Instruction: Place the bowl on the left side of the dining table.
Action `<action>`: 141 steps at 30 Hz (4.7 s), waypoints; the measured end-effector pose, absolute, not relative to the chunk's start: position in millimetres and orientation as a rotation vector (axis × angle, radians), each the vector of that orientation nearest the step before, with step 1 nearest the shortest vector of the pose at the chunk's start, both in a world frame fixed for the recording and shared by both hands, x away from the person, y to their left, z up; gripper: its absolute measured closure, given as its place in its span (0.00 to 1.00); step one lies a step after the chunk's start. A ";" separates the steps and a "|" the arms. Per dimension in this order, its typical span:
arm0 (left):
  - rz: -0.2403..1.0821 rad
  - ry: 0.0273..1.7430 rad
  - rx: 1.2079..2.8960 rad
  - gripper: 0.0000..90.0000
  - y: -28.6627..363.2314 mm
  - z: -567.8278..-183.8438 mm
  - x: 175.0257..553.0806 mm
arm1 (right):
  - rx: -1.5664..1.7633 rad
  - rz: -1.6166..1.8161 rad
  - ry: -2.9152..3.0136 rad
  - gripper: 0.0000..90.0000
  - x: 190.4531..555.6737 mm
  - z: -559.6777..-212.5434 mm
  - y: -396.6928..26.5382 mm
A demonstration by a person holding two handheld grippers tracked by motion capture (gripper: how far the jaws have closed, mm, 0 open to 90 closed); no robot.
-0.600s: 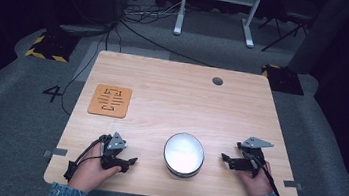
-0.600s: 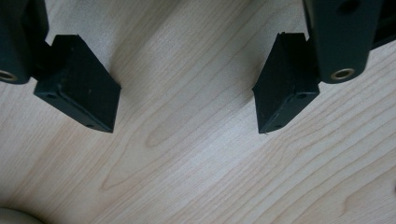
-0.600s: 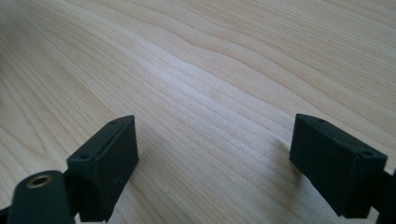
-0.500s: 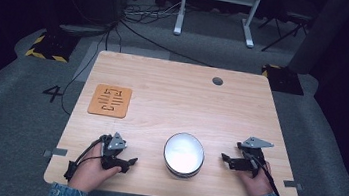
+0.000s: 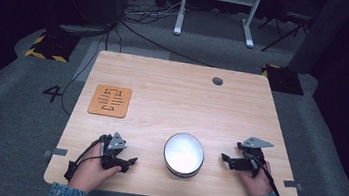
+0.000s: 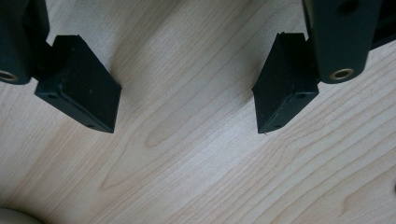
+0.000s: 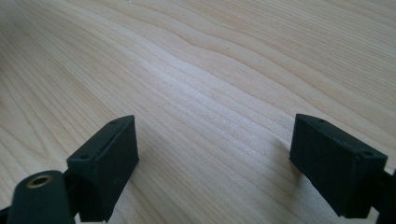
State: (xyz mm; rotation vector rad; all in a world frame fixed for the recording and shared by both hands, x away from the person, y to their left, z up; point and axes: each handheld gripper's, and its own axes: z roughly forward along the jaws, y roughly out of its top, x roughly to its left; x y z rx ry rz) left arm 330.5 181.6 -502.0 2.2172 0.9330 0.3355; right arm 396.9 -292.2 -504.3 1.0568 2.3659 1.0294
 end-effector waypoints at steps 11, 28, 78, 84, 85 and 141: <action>0.283 0.945 2.205 0.34 178.7 -486.8 328.9 | 1.058 1.032 2.365 0.17 396.9 -504.4 -292.1; 0.269 0.910 2.140 0.38 162.7 -422.3 321.9 | 1.057 1.030 2.366 0.17 396.9 -504.3 -292.1; 0.167 0.732 2.233 0.44 62.7 -393.6 368.2 | 1.056 1.030 2.365 0.17 396.9 -504.4 -292.2; 0.174 0.753 2.268 0.52 53.8 -402.5 372.9 | 1.057 1.030 2.366 0.17 396.9 -504.4 -292.1; 0.178 0.754 2.282 0.54 54.2 -402.1 373.1 | 1.056 1.030 2.366 0.17 396.9 -504.4 -292.2; 0.317 0.692 2.349 0.91 48.2 -347.7 365.9 | 1.056 1.031 2.367 0.17 397.2 -504.3 -292.1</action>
